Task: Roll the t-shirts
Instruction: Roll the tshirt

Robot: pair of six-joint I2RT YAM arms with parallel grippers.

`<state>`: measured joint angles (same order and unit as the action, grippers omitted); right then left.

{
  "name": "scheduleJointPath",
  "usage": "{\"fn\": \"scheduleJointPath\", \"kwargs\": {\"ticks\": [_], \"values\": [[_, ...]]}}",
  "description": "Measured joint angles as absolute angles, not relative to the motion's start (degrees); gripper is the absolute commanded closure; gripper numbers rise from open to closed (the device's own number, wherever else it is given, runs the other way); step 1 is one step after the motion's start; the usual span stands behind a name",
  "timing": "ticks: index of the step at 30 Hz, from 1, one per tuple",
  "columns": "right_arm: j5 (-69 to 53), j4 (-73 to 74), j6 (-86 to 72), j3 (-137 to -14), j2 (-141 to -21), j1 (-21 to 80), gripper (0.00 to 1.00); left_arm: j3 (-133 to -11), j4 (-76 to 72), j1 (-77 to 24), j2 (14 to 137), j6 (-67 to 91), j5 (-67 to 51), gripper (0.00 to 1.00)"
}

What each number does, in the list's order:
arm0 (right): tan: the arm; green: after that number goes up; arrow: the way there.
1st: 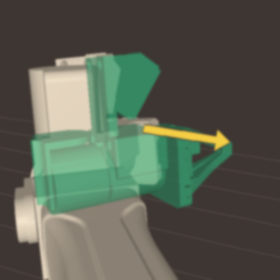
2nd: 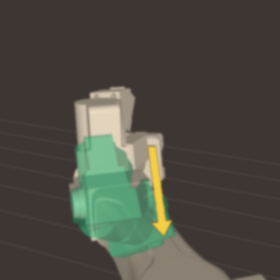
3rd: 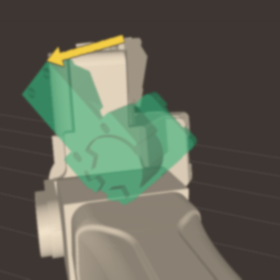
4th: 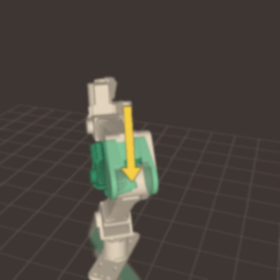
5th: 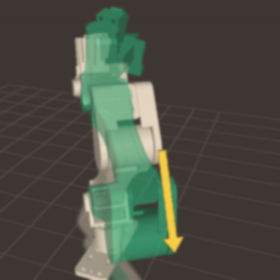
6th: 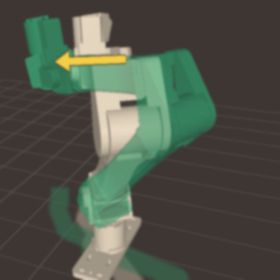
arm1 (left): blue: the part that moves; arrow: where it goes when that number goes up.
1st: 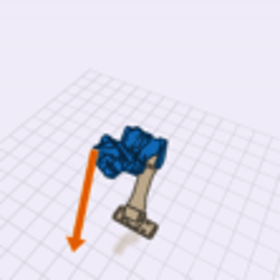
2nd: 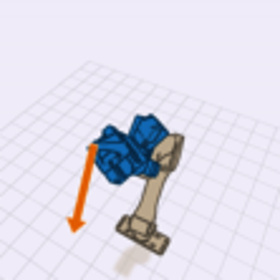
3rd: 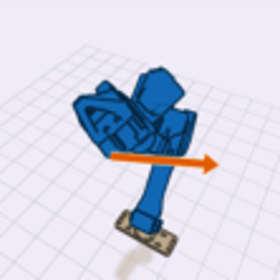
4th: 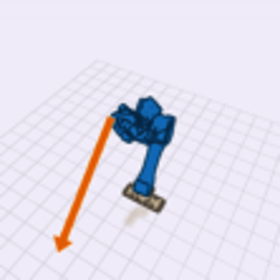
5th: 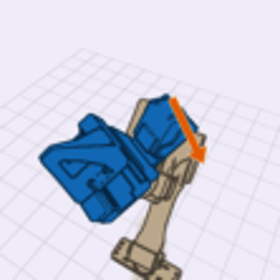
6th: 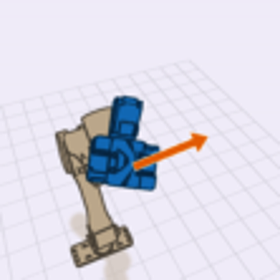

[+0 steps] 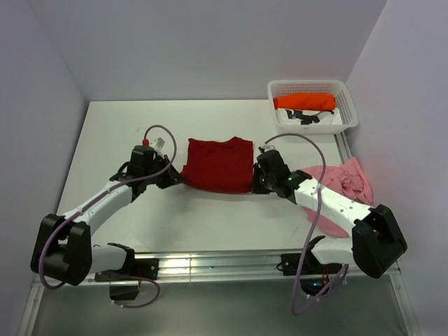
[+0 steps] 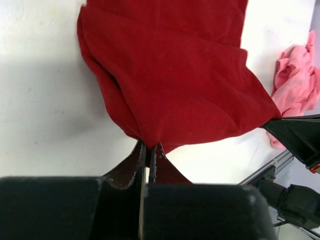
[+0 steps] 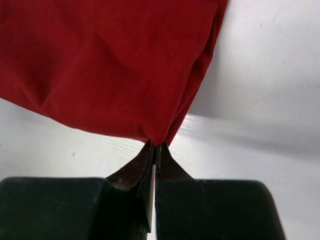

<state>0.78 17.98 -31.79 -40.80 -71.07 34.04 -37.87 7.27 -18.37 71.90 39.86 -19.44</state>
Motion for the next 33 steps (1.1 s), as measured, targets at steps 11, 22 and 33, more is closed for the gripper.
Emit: {"fn": "scheduleJointPath", "kwargs": {"ticks": [11,22,33], "values": [[-4.1,23.9,-27.9,-53.2,-78.1,27.2,1.0,-51.0,12.3,-14.1,83.5,37.7,-23.9,1.0],[-9.2,23.9,-26.9,-61.7,-93.2,20.8,1.0,-64.4,13.2,-12.1,102.4,36.6,-28.2,1.0],[-10.2,19.9,-27.6,-64.3,-103.7,18.8,1.0,-69.3,12.6,-11.5,112.4,36.6,-28.9,1.0]]}}
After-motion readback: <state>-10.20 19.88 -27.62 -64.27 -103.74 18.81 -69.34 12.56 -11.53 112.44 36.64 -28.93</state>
